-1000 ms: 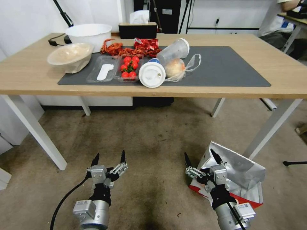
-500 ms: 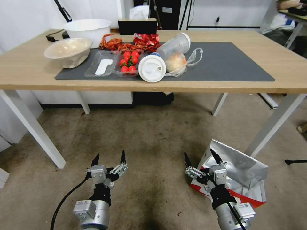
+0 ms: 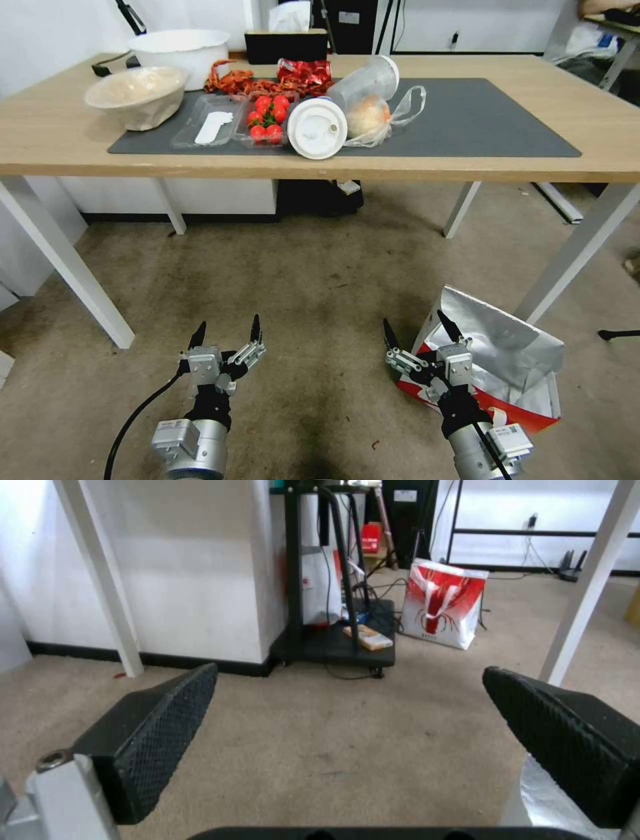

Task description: Pick up the food delivery bag from the floor and place it on the table.

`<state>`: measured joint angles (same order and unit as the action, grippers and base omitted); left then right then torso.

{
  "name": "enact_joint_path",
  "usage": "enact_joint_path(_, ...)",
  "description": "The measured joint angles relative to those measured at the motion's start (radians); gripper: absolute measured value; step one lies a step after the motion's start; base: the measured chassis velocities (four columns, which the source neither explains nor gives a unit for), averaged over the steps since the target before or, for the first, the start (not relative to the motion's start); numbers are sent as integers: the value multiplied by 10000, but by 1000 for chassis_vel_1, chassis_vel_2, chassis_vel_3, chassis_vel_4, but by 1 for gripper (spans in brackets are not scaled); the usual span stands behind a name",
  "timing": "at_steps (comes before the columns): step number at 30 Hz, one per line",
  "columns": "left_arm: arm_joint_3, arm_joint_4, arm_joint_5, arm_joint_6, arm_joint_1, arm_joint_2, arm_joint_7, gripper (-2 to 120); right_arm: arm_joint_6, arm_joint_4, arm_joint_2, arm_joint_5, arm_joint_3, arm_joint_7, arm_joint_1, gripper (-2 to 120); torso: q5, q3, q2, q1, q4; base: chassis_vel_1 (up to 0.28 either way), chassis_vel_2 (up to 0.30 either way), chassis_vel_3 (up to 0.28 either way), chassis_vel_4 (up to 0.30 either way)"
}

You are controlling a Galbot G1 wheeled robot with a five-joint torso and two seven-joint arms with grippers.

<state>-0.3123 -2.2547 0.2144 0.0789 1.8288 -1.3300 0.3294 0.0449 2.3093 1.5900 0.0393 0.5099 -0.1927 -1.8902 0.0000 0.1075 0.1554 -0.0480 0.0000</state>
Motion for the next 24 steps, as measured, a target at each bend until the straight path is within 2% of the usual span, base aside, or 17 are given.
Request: enact_joint_path(24,22,11,-88,131,50,-55,-4,100,108,14,-35,-101,61,-73,-72,100,-1,-772,-878,108,0,0,0,0,0)
